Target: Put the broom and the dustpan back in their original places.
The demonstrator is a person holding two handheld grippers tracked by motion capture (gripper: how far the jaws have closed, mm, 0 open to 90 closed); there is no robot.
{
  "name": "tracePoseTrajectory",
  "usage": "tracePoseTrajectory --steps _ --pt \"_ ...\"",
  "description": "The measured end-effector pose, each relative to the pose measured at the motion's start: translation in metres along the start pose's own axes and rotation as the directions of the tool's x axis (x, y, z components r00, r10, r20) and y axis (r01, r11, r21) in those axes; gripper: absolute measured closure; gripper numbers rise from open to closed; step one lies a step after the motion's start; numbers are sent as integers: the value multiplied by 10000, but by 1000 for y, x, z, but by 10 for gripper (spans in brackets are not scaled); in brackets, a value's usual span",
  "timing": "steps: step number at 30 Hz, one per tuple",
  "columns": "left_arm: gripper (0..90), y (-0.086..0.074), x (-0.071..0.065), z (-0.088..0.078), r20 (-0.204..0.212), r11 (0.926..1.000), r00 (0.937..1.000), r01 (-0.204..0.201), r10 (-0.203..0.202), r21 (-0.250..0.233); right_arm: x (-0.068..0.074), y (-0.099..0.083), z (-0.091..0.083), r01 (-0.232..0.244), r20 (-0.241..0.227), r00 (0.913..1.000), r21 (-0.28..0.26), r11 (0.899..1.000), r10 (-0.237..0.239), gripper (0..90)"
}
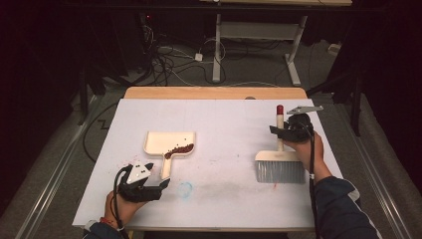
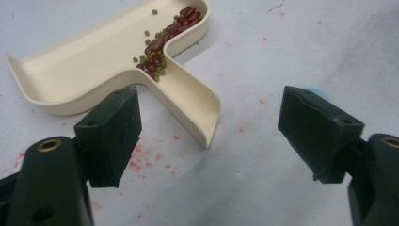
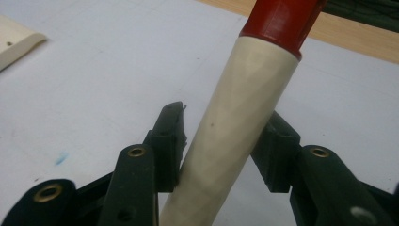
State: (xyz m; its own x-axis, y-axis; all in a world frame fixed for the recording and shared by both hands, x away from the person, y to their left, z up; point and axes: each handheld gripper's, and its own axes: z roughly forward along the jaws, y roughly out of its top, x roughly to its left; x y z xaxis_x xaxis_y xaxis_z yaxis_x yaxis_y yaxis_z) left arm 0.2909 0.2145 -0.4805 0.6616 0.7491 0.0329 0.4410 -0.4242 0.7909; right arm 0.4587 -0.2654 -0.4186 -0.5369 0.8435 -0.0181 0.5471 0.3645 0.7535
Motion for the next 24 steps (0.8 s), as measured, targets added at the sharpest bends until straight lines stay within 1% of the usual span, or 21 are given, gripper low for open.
tracePoseTrajectory --steps 1,2,3,5,6,7,9,10,13,15,18,19,21,23,24 --pt "191 0 -1 0 49 10000 10000 4 -4 -8 0 -1 3 -40 110 9999 -30 10000 40 569" --pt "179 0 -2 1 46 10000 10000 -88 88 9 0 -1 5 4 342 9994 -20 10000 -3 563" --pt "179 1 -3 2 -3 9997 9997 -249 249 71 0 -1 6 47 603 9982 -126 9999 -39 555" --pt "169 1 -6 3 88 9990 9990 -431 430 96 -1 -1 6 36 1016 9948 -439 9990 9 479" --pt "164 1 -7 4 55 9984 9984 -561 560 77 -1 0 5 10 1123 9937 -610 9981 59 478" --pt "161 1 -9 4 7 9978 9978 -663 663 82 -2 0 4 -16 1131 9935 -805 9968 108 479" --pt "158 2 -10 5 56 9975 9975 -700 699 110 -1 0 3 -56 1197 9926 -1010 9949 177 473" --pt "157 2 -10 5 7 9970 9971 -760 760 140 -2 0 3 -77 1142 9933 -1079 9941 201 459" --pt "159 2 -10 5 110 9965 9967 -811 809 200 -2 -2 3 -213 991 9945 -1177 9928 331 434" --pt "162 3 -10 5 42 9958 9960 -895 894 193 0 -3 2 -381 842 9952 -1394 9895 502 415" --pt "161 3 -9 6 50 9966 9968 -803 802 206 5 -5 0 -319 746 9962 -1720 9846 453 383" --pt "159 3 -9 6 120 9966 9968 -795 793 225 7 -5 -1 -303 667 9968 -1874 9818 435 374" --pt "158 2 -10 6 114 9963 9965 -834 831 229 12 -3 -4 -219 527 9980 -2122 9770 338 337" --pt "158 3 -10 5 159 9963 9963 -847 845 132 16 -2 -8 -51 603 9980 -2345 9721 198 312" --pt "158 3 -10 5 143 9966 9965 -823 822 104 17 -1 -11 -52 564 9982 -2449 9695 196 299"
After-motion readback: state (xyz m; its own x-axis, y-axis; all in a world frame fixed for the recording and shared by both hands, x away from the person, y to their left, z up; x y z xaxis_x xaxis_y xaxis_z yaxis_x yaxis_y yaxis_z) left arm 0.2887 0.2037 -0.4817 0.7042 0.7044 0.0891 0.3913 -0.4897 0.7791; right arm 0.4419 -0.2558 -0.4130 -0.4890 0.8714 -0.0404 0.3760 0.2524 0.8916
